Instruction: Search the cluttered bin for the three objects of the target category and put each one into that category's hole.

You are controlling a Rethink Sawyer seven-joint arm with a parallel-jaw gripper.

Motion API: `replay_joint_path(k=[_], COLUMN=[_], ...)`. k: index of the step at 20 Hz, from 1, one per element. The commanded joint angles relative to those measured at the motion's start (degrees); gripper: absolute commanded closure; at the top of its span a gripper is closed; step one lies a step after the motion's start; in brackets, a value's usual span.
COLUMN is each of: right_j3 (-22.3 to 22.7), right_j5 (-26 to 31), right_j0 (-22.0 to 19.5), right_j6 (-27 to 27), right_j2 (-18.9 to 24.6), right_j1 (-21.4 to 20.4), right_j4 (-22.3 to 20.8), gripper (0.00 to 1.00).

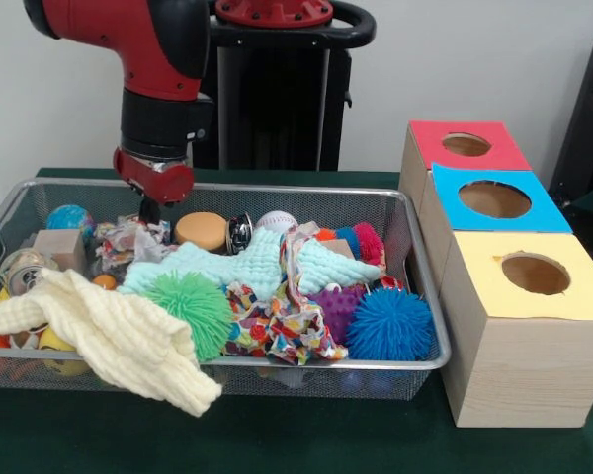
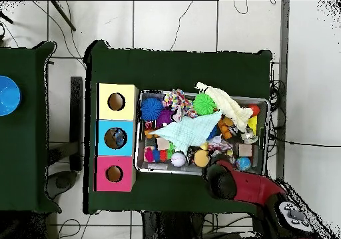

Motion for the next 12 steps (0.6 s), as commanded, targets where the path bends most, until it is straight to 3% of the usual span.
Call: replay_joint_path(k=[1,5,12], right_j3=[-3.7,-3.6,-4.4], right_j5=[3.2,7.0,9.7], right_j0=[3.0,3.8,6.3], right_j6=[4.4,3.2,3.1], right_j2=[1.7,1.8,0.2], right_j1=[-4.2,-7.6,-9.8], right_j4=[3.9,4.5,6.1], gripper=[1.0,1.0,1.0])
